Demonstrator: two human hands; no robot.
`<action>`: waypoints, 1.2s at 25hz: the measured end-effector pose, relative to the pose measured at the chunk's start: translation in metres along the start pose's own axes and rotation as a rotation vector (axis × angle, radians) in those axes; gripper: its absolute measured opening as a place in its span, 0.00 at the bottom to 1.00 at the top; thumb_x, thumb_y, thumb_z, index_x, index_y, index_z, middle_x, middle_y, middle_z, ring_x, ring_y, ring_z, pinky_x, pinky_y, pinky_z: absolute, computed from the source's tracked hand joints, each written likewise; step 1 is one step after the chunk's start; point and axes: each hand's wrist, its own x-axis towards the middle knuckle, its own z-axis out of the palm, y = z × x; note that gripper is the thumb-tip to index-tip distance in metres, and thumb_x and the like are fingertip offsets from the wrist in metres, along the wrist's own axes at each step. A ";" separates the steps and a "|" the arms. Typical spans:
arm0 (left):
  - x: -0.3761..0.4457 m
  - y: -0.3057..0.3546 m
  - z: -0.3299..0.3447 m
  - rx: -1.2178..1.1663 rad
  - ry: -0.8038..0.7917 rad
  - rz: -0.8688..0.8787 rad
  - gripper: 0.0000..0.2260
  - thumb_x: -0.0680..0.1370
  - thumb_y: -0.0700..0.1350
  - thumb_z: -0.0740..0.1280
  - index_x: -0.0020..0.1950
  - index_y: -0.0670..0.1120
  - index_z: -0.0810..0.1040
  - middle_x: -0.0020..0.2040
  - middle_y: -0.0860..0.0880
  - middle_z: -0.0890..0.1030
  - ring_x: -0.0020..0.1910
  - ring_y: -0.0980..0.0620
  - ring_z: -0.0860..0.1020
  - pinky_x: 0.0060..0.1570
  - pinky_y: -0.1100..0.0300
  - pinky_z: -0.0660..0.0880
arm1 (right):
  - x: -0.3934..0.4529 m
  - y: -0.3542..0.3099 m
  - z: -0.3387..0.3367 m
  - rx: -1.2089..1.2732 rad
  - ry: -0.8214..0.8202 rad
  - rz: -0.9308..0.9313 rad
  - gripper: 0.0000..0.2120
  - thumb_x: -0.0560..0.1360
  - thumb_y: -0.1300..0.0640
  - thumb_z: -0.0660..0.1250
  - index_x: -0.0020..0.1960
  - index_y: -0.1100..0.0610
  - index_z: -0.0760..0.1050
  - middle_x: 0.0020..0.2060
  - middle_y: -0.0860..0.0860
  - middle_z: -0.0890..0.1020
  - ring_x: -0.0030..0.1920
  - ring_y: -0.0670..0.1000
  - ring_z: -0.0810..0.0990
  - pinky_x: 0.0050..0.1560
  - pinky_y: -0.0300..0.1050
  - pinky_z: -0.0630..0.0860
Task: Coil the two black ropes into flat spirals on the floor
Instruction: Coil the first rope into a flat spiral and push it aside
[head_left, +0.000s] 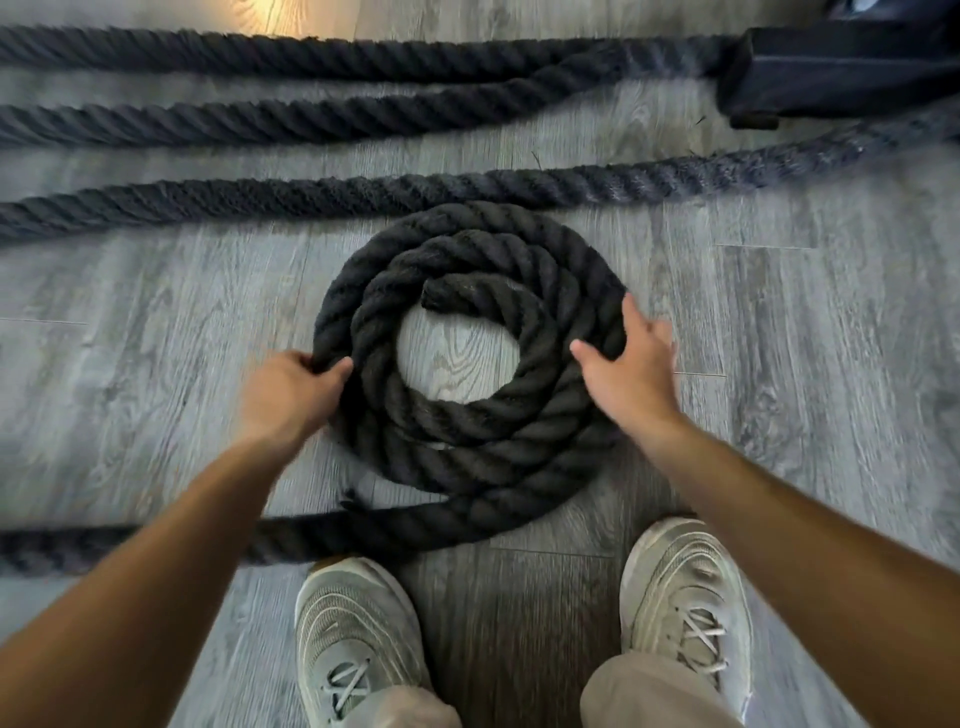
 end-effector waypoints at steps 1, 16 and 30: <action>-0.019 -0.005 0.003 0.103 -0.017 -0.006 0.24 0.73 0.65 0.70 0.45 0.43 0.83 0.41 0.42 0.85 0.44 0.40 0.84 0.47 0.51 0.80 | 0.014 -0.007 -0.005 0.002 0.020 -0.040 0.37 0.77 0.47 0.72 0.81 0.50 0.60 0.73 0.53 0.65 0.74 0.56 0.64 0.72 0.52 0.64; 0.041 0.035 0.008 -0.061 -0.067 0.161 0.23 0.79 0.57 0.67 0.70 0.48 0.77 0.61 0.45 0.83 0.60 0.43 0.80 0.64 0.46 0.76 | -0.045 0.039 0.011 0.084 0.125 0.241 0.39 0.80 0.40 0.64 0.83 0.53 0.51 0.72 0.57 0.59 0.72 0.63 0.60 0.71 0.61 0.65; -0.039 -0.021 -0.022 0.126 -0.230 -0.061 0.35 0.64 0.77 0.65 0.41 0.45 0.85 0.37 0.46 0.86 0.38 0.46 0.85 0.47 0.45 0.83 | 0.046 -0.024 -0.004 -0.104 0.085 -0.056 0.31 0.77 0.39 0.67 0.77 0.49 0.67 0.72 0.54 0.68 0.74 0.60 0.63 0.72 0.62 0.64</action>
